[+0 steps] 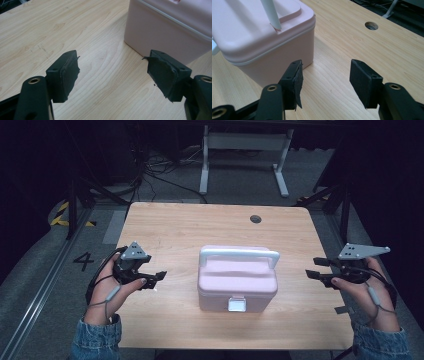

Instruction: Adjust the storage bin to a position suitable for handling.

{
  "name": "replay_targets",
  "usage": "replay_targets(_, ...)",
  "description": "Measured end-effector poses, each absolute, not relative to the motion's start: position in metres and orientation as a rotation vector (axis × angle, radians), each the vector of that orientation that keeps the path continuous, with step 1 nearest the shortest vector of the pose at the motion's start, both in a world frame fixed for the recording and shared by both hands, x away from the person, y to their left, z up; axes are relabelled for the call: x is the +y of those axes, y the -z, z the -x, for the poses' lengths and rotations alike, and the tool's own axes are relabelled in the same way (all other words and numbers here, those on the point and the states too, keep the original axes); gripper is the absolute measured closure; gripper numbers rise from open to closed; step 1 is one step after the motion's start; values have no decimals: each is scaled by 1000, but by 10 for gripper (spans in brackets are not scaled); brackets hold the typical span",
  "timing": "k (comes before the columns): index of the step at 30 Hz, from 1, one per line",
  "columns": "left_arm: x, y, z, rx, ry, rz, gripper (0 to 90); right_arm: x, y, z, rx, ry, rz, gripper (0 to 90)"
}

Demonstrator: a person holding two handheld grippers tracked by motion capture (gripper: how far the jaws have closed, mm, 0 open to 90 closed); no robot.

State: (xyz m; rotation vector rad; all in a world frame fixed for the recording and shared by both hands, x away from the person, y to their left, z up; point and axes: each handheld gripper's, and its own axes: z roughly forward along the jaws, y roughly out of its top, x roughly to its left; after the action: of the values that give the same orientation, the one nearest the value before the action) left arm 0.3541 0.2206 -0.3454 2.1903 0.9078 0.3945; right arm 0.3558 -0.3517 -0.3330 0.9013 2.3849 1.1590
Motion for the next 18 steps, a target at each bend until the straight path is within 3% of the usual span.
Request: replay_targets(18, 212, 341, -352, 905, -338, -2137, 254, -351, 335, -356, 2390, -1157, -917, 431)
